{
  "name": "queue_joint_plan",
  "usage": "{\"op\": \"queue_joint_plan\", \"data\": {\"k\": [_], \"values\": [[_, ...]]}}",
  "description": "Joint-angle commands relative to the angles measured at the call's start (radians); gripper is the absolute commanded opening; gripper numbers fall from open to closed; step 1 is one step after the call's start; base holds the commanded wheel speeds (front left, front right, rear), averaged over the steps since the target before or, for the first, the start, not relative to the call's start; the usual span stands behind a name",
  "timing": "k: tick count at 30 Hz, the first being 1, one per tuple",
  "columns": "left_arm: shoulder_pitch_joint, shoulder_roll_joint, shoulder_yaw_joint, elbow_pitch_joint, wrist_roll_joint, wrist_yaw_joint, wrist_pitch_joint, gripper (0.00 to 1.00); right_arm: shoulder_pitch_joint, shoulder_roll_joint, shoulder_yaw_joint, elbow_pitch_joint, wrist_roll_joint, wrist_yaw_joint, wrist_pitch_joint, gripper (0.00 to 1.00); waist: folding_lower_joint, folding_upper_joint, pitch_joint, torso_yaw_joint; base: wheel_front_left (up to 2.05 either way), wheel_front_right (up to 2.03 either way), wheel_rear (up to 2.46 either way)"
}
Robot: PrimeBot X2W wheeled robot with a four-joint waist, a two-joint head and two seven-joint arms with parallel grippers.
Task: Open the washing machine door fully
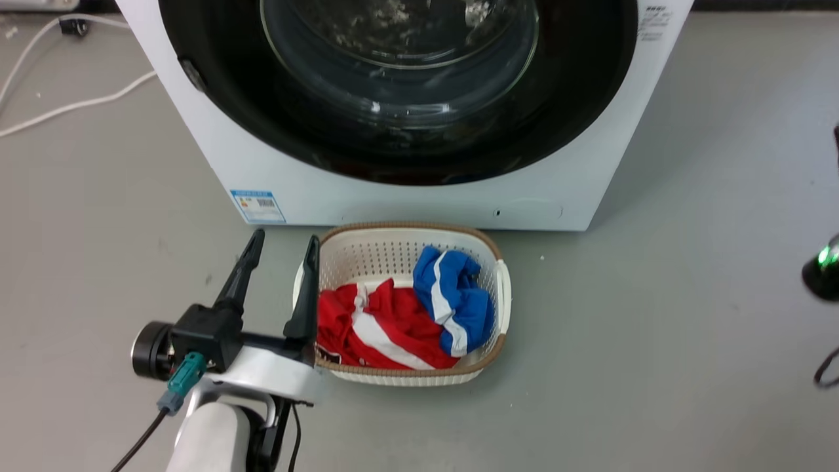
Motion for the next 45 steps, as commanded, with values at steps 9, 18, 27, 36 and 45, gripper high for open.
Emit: {"op": "queue_joint_plan", "data": {"k": [9, 18, 27, 36, 45], "values": [[-0.096, -0.008, -0.021, -0.054, 0.004, -0.014, -0.003, 1.00, -0.392, -0.090, 0.221, 0.232, -0.035, 0.000, 0.139, 0.00, -0.0001, 0.0000, 0.161, 0.052, 0.00, 0.00, 0.00], [-0.155, -0.017, -0.036, -0.090, 0.008, -0.019, -0.003, 1.00, -0.660, -0.067, 0.363, 0.383, -0.103, 0.000, 0.212, 0.00, -0.0001, 0.0000, 0.259, 0.081, 0.00, 0.00, 0.00], [-0.180, -0.021, -0.034, -0.126, 0.011, -0.021, -0.003, 1.00, -0.823, -0.022, 0.415, 0.471, -0.143, 0.000, 0.199, 0.00, -0.0001, 0.0000, 0.326, 0.090, 0.00, 0.00, 0.00], [-0.195, -0.025, -0.039, -0.131, 0.015, -0.023, -0.003, 1.00, -0.916, -0.012, 0.446, 0.526, -0.171, 0.000, 0.217, 0.00, -0.0001, 0.0000, 0.372, 0.104, 0.00, 0.00, 0.00], [-0.195, -0.028, -0.034, -0.124, 0.019, -0.023, -0.003, 1.00, -0.877, -0.016, 0.459, 0.505, -0.158, 0.000, 0.364, 0.00, -0.0001, 0.0000, 0.364, 0.097, 0.00, 0.00, 0.00]]}}
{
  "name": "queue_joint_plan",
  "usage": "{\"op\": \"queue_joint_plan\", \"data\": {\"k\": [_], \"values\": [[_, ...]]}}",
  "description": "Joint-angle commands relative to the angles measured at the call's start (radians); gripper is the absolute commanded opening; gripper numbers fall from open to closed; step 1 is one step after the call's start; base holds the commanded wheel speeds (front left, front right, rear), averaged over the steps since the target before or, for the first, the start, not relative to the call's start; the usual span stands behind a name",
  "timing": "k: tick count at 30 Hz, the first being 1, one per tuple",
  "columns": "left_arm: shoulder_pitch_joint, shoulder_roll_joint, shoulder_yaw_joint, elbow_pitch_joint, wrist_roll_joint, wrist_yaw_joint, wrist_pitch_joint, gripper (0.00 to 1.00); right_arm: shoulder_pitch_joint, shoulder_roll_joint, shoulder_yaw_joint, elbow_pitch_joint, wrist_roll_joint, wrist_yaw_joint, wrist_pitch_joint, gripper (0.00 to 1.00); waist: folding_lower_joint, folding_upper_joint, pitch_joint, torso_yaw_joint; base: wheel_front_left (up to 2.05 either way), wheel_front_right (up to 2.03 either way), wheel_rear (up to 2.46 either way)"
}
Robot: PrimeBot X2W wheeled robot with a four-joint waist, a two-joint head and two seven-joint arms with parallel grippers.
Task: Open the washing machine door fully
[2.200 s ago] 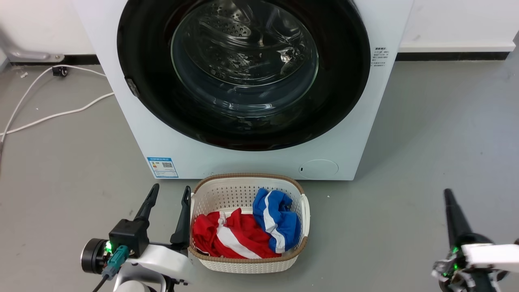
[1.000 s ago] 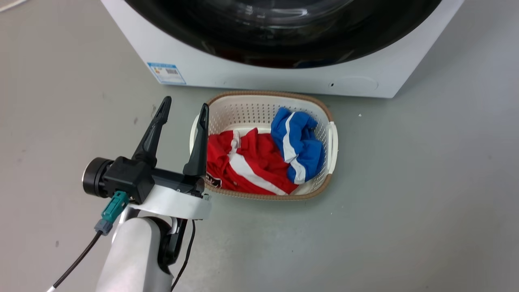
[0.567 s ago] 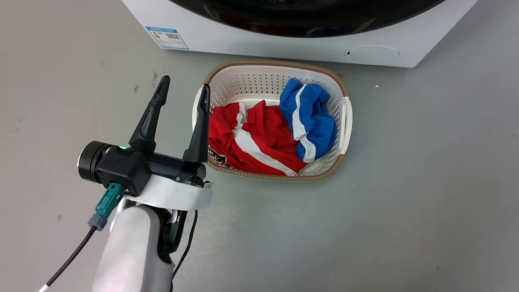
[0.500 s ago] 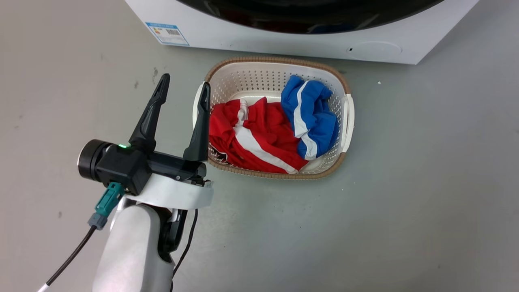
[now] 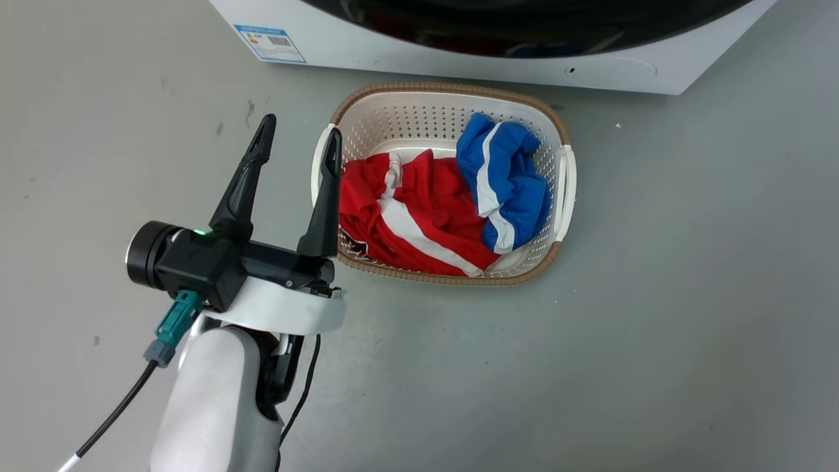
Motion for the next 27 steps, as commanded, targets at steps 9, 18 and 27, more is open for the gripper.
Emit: {"op": "queue_joint_plan", "data": {"k": [9, 18, 27], "values": [[0.029, 0.004, 0.022, 0.026, 0.010, -0.002, -0.003, 1.00, 0.137, 0.025, 0.034, -0.052, 0.007, 0.000, 0.148, 0.00, -0.0001, 0.0000, -0.083, -0.031, 0.00, 0.00, 0.00], [0.085, 0.010, 0.023, 0.066, 0.005, -0.001, -0.003, 1.00, 0.312, 0.052, 0.061, -0.162, 0.021, 0.000, 0.263, 0.00, -0.0001, 0.0000, -0.204, -0.045, 0.00, 0.00, 0.00], [0.152, 0.022, 0.011, 0.118, -0.002, -0.001, -0.003, 1.00, 0.521, 0.100, 0.096, -0.317, 0.042, 0.000, 0.323, 0.00, -0.0001, 0.0000, -0.325, -0.053, 0.00, 0.00, 0.00]]}}
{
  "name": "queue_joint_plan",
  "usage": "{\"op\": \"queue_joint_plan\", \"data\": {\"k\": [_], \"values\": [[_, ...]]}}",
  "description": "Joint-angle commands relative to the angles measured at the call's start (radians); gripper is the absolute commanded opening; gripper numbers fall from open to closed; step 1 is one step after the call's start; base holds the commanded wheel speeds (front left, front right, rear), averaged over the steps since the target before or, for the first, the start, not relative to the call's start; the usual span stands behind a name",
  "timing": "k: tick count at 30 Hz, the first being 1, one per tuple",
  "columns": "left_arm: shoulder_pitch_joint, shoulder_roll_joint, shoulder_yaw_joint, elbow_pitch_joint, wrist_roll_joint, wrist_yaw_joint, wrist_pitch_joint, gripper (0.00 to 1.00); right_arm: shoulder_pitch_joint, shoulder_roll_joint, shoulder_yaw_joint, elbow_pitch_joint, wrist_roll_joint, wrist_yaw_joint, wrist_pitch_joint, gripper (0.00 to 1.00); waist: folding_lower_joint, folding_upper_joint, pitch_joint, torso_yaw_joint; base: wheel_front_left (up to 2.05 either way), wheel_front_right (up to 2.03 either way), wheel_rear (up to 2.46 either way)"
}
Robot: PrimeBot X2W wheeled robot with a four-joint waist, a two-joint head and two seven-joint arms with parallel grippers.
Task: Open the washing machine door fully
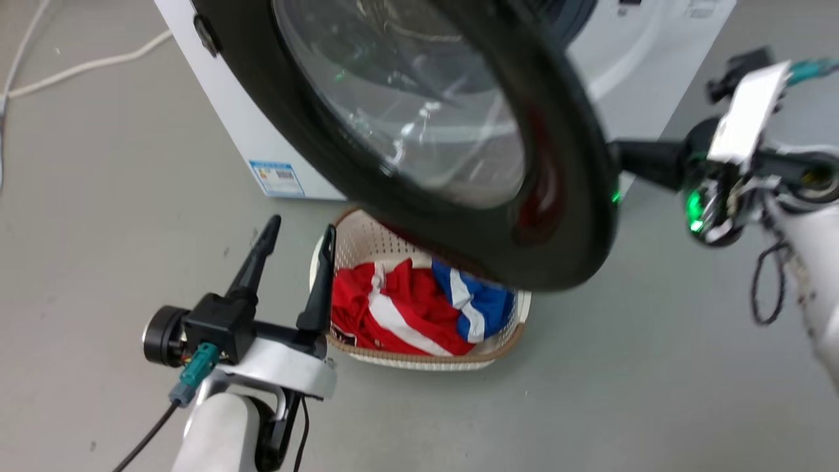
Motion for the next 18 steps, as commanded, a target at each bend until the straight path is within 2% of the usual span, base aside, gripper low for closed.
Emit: {"op": "queue_joint_plan", "data": {"k": [1, 13, 18], "values": [[0.018, 0.000, -0.003, 0.006, -0.003, 0.001, -0.003, 1.00, 0.039, 0.017, 0.007, -0.025, 0.010, 0.000, 0.010, 0.00, 0.0000, 0.0000, -0.037, -0.002, 0.00, 0.00, 0.00], [0.078, -0.004, -0.047, 0.051, -0.025, 0.000, -0.003, 1.00, 0.265, 0.090, 0.088, -0.262, 0.049, 0.000, 0.028, 0.00, 0.0000, 0.0000, -0.140, 0.014, 0.00, 0.00, 0.00], [0.092, -0.006, -0.060, 0.065, -0.032, 0.000, -0.003, 1.00, 0.327, 0.092, 0.117, -0.326, 0.066, 0.000, 0.006, 0.00, 0.0000, 0.0000, -0.166, 0.023, 0.00, 0.00, 0.00]]}}
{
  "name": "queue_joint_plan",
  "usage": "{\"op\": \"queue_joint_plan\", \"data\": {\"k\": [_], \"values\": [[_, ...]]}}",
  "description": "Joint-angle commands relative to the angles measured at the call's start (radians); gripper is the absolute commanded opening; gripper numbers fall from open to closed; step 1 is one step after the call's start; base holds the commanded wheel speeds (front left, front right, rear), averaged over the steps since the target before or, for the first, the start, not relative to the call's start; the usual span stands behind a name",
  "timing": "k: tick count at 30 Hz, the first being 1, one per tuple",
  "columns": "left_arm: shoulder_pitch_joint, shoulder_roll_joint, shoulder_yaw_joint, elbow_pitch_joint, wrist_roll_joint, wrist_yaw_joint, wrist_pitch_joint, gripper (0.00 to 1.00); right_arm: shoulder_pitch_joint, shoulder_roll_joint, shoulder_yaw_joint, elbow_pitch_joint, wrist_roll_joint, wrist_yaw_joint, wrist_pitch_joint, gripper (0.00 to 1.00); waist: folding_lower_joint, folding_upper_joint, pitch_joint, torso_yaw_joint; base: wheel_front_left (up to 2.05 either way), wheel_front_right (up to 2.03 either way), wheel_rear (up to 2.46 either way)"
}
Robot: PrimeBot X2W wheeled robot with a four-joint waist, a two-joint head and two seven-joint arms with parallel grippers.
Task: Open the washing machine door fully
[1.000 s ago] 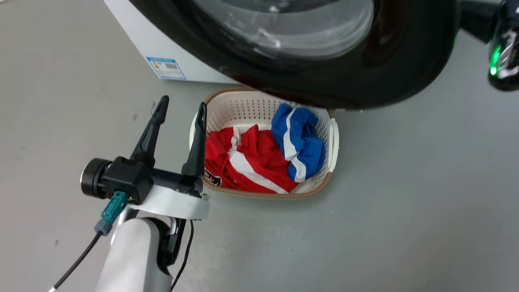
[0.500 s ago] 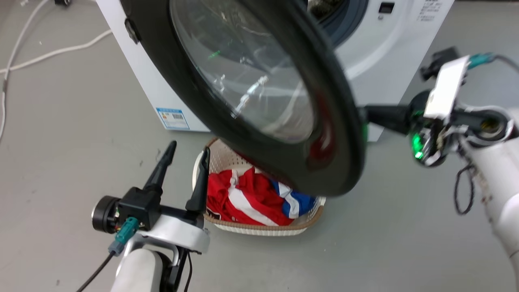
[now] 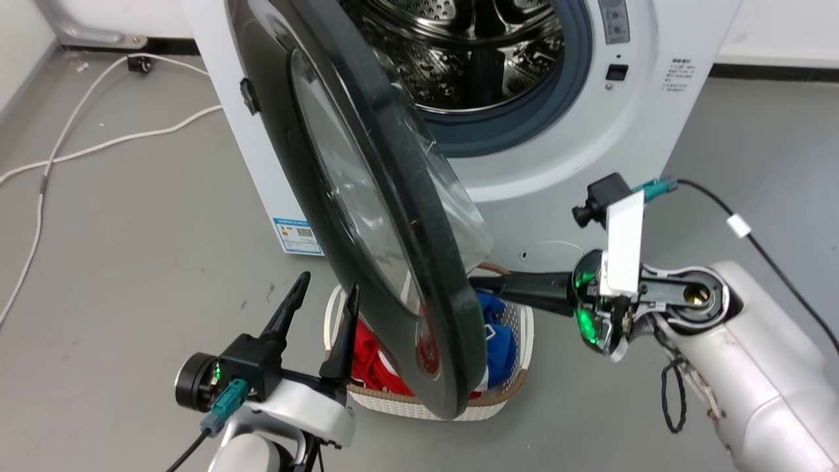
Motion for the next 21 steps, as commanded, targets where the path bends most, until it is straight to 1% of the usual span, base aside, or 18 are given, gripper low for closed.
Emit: {"op": "queue_joint_plan", "data": {"k": [1, 4, 8, 12, 14, 15, 19, 21], "values": [[0.010, -0.003, 0.000, 0.003, -0.004, 0.000, -0.003, 1.00, 0.028, 0.002, 0.007, -0.019, 0.008, 0.000, -0.014, 0.00, 0.0002, -0.0001, -0.010, 0.004, 0.00, 0.00, 0.00], [0.021, -0.004, -0.002, 0.008, -0.007, 0.000, -0.003, 1.00, 0.057, -0.010, -0.005, -0.045, 0.015, 0.000, -0.071, 0.00, 0.0002, -0.0001, -0.021, 0.005, 0.00, 0.00, 0.00], [0.031, -0.004, 0.004, 0.012, -0.013, 0.000, -0.002, 1.00, 0.118, -0.023, -0.029, -0.073, -0.019, 0.000, -0.211, 0.00, 0.0002, -0.0001, -0.036, -0.003, 0.00, 0.00, 0.00], [0.046, -0.006, 0.008, 0.017, -0.017, 0.001, -0.002, 1.00, 0.193, -0.030, -0.089, -0.085, -0.026, 0.000, -0.372, 0.00, 0.0002, -0.0001, -0.050, -0.013, 0.00, 0.00, 0.00], [0.052, -0.008, 0.011, 0.018, -0.019, 0.003, -0.002, 1.00, 0.250, -0.031, -0.126, -0.100, -0.002, 0.000, -0.423, 0.00, 0.0002, -0.0001, -0.057, -0.018, 0.00, 0.00, 0.00], [0.052, -0.008, 0.011, 0.018, -0.019, 0.003, -0.002, 1.00, 0.250, -0.031, -0.126, -0.100, -0.002, 0.000, -0.423, 0.00, 0.0002, -0.0001, -0.057, -0.018, 0.00, 0.00, 0.00], [0.065, -0.010, 0.018, 0.018, -0.022, 0.006, -0.002, 1.00, 0.365, -0.062, -0.206, -0.157, 0.020, 0.000, -0.523, 0.00, 0.0002, -0.0001, -0.066, -0.026, 0.00, 0.00, 0.00], [0.070, -0.009, 0.027, 0.017, -0.021, 0.006, -0.002, 1.00, 0.424, -0.088, -0.237, -0.195, -0.009, 0.000, -0.588, 0.00, 0.0002, -0.0001, -0.070, -0.034, 0.00, 0.00, 0.00]]}}
